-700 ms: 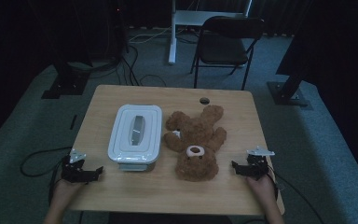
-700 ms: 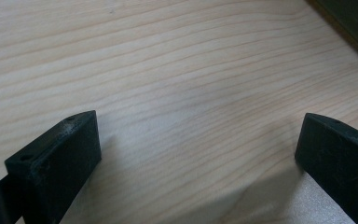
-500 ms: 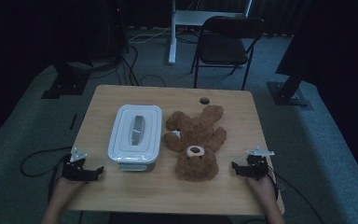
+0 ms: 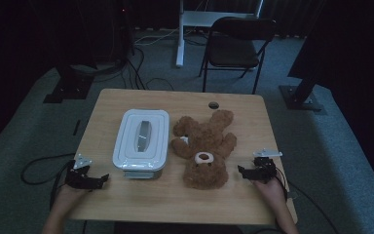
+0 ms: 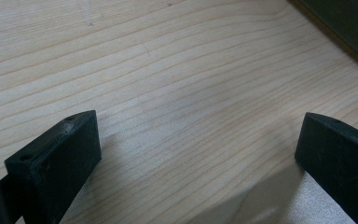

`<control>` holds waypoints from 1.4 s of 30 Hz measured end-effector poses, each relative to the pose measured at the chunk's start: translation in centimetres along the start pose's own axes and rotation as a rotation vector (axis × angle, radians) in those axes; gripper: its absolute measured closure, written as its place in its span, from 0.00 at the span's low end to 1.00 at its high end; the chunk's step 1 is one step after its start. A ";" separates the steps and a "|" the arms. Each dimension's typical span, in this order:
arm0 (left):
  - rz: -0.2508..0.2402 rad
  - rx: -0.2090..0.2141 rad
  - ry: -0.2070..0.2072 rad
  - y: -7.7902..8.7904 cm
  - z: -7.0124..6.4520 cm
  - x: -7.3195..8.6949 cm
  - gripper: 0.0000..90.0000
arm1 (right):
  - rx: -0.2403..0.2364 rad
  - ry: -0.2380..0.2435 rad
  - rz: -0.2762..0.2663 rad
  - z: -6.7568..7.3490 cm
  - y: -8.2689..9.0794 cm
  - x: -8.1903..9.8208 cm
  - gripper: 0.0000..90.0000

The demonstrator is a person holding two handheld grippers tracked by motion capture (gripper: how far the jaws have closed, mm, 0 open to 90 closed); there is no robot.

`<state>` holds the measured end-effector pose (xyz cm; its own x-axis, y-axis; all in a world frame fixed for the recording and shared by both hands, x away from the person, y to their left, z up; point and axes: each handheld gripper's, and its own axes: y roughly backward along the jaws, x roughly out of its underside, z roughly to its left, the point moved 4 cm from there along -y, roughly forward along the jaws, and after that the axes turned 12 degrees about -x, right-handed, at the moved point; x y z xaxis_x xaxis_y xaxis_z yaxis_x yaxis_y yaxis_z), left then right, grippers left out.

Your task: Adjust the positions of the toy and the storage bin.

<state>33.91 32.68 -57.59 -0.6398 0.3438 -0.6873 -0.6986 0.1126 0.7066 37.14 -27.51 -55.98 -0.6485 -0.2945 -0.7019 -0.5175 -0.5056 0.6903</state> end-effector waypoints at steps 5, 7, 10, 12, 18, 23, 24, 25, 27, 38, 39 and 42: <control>0.001 0.000 0.002 0.0 0.0 0.0 0.01 | -0.006 0.021 -0.039 0.4 0.0 -2.6 0.16; 0.000 0.000 0.002 0.0 0.0 0.0 0.01 | -0.010 0.039 -0.047 0.7 0.1 -3.9 0.16; 0.000 0.000 0.002 0.0 0.0 0.0 0.01 | -0.037 0.061 -0.069 1.1 0.3 -6.0 0.17; 0.000 0.000 0.002 0.0 0.0 0.0 0.01 | -0.040 0.077 -0.079 1.3 0.5 -7.3 0.17; 0.000 0.000 0.002 0.0 0.0 0.0 0.01 | -0.065 0.098 -0.106 1.8 0.7 -10.4 0.17; 0.001 0.000 0.002 0.0 0.0 0.0 0.01 | -0.067 0.093 -0.109 1.5 -0.1 -12.1 0.17; 0.001 0.000 0.002 0.0 0.0 0.0 0.01 | -0.070 0.091 -0.110 1.3 -0.3 -12.5 0.17; 0.001 0.000 0.002 0.0 0.0 0.0 0.01 | -0.071 0.084 -0.109 1.1 -0.6 -12.8 0.17; 0.001 0.000 0.003 0.0 0.0 0.0 0.01 | -0.066 0.076 -0.109 0.7 -1.0 -13.5 0.17; 0.001 0.000 0.003 0.0 0.0 0.0 0.01 | -0.078 -0.004 -0.108 -1.7 -3.3 -17.6 0.17; 0.001 0.000 0.003 0.0 0.0 0.0 0.01 | -0.078 -0.010 -0.104 -1.9 -3.5 -17.9 0.17; 0.001 0.000 0.002 0.0 0.0 0.0 0.01 | -0.094 -0.032 -0.092 -2.5 -4.2 -18.6 0.17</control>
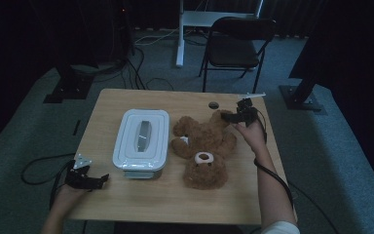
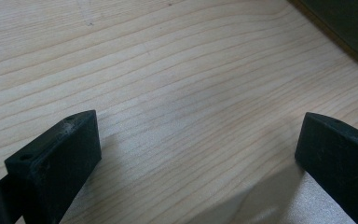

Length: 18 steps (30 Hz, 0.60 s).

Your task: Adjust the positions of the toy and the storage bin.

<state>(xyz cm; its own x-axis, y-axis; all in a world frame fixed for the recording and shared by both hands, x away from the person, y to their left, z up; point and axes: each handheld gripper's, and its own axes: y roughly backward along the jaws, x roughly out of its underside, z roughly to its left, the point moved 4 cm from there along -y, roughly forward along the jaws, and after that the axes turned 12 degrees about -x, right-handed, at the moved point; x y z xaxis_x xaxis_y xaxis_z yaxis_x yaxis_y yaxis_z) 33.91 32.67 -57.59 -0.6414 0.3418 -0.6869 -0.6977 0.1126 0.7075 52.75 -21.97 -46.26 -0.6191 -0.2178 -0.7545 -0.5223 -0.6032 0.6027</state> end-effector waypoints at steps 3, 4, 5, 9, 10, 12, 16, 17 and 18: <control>0.000 0.000 0.000 0.0 0.0 0.0 0.01 | -0.018 -0.011 0.020 -0.5 -0.7 -0.1 0.15; 0.000 0.000 0.000 0.0 0.0 0.0 0.01 | -0.018 -0.011 0.020 -0.5 -0.7 -0.1 0.15; 0.000 0.000 0.000 0.0 0.0 0.0 0.01 | -0.027 -0.016 0.034 -0.7 -1.1 0.1 0.15; 0.000 0.000 0.000 0.0 0.0 0.0 0.01 | -0.032 -0.015 0.055 -1.0 -1.8 0.3 0.15; 0.000 0.000 0.000 0.0 0.0 0.0 0.01 | -0.045 -0.032 0.068 -1.1 -2.3 0.6 0.15; 0.000 0.000 0.000 0.0 0.0 0.0 0.01 | -0.056 -0.031 0.083 -1.1 -2.6 0.8 0.19; 0.000 0.000 0.000 0.0 0.0 0.0 0.01 | -0.096 -0.039 0.075 -1.0 -2.6 0.9 0.34; 0.000 0.000 0.000 0.0 0.0 0.0 0.01 | -0.096 -0.039 0.075 -1.0 -2.6 0.9 0.34; 0.000 0.000 0.000 0.0 0.0 0.0 0.01 | -0.086 -0.042 0.073 -1.0 -2.5 1.0 0.37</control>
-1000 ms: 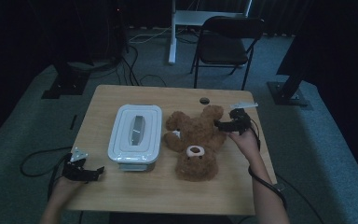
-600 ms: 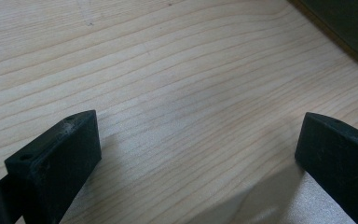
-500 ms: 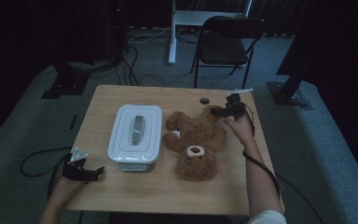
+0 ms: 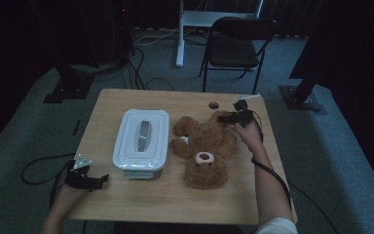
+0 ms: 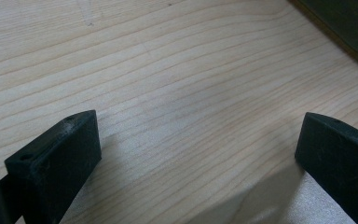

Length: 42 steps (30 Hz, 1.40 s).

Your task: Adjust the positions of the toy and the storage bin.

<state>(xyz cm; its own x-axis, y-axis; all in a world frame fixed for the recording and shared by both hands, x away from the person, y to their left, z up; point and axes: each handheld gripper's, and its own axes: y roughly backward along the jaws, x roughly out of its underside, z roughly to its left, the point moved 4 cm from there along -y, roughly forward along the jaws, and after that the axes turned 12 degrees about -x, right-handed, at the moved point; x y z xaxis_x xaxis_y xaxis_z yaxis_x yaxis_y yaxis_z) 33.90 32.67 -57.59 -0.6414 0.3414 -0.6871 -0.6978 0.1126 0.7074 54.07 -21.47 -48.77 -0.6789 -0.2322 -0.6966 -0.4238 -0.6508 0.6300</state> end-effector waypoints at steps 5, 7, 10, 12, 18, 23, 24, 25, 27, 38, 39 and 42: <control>0.000 0.000 0.000 0.0 0.0 0.0 0.01 | 0.033 0.054 0.009 -0.2 0.4 0.7 0.66; 0.000 0.000 0.000 0.0 0.0 0.0 0.01 | 0.036 0.066 0.006 -0.2 0.6 0.9 0.73; 0.000 0.000 0.000 0.0 0.0 0.0 0.01 | 0.044 0.081 -0.001 -0.2 1.0 1.3 0.93; 0.000 0.000 0.000 0.0 0.0 0.0 0.01 | 0.052 0.082 -0.006 -0.3 1.2 1.5 0.98; 0.000 0.000 0.000 0.0 0.0 0.0 0.01 | 0.081 0.115 -0.047 0.2 2.4 2.2 1.00; 0.003 -0.005 0.003 0.0 0.0 0.0 0.01 | 0.085 0.130 -0.037 0.7 3.5 2.5 1.00; 0.003 -0.007 0.006 0.0 0.0 0.0 0.01 | 0.082 0.128 -0.043 0.8 3.8 2.6 1.00; 0.003 -0.007 0.006 0.0 0.0 0.0 0.01 | 0.082 0.128 -0.043 0.8 3.8 2.6 1.00; 0.003 -0.007 0.007 0.0 -0.1 0.0 0.01 | 0.076 0.129 -0.051 1.0 4.5 3.2 1.00; 0.003 -0.007 0.007 0.0 -0.1 0.0 0.01 | 0.089 0.107 -0.045 0.8 6.6 6.5 1.00; 0.003 -0.007 0.007 0.0 -0.1 0.0 0.01 | 0.087 0.106 -0.049 0.8 7.0 6.8 1.00; 0.003 -0.007 0.007 0.0 -0.1 0.0 0.01 | 0.077 0.110 -0.057 1.1 8.0 7.9 1.00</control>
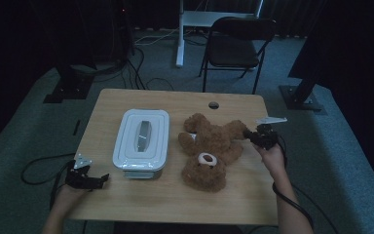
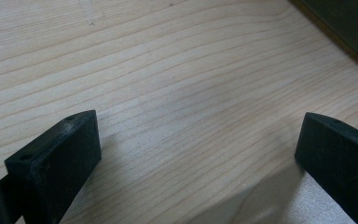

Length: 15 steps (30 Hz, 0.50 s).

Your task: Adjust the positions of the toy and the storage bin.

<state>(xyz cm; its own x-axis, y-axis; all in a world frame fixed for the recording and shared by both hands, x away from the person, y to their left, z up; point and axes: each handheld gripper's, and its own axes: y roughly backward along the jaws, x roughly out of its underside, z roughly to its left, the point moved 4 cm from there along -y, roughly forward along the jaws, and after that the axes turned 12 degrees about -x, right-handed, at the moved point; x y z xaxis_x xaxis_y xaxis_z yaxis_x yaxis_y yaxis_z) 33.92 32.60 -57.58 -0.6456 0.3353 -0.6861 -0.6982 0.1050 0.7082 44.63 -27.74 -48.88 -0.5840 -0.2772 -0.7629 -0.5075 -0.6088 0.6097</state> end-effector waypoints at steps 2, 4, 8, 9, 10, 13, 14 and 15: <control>0.000 0.000 0.000 0.0 0.0 0.0 0.01 | -0.003 0.002 -0.003 0.2 0.3 0.3 1.00; 0.000 0.000 0.000 0.0 0.0 0.0 0.01 | -0.010 0.007 -0.018 1.0 1.5 1.8 1.00; 0.000 0.000 0.000 0.0 0.0 0.0 0.01 | -0.011 0.013 -0.015 1.7 2.7 3.4 1.00; 0.000 0.000 0.000 0.0 0.0 0.0 0.01 | -0.015 0.011 -0.017 1.9 3.1 3.7 1.00; 0.000 0.000 0.000 0.0 0.0 0.0 0.01 | -0.015 0.015 -0.017 2.1 3.3 3.9 1.00; 0.000 0.000 0.000 0.0 0.0 0.0 0.01 | -0.014 0.041 -0.009 3.3 4.2 4.8 1.00; 0.000 0.000 0.000 0.0 0.0 0.0 0.01 | -0.014 0.041 -0.009 3.3 4.2 4.8 1.00; 0.000 0.000 0.000 0.0 0.0 0.0 0.01 | -0.024 0.053 -0.009 4.2 4.9 5.6 1.00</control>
<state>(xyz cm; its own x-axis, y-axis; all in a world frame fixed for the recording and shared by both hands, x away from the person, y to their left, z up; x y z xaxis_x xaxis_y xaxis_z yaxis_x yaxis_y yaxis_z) 33.92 32.61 -57.58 -0.6456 0.3355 -0.6860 -0.6981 0.1051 0.7083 36.26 -29.16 -49.24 -0.5449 -0.3104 -0.7789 -0.4968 -0.6288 0.5981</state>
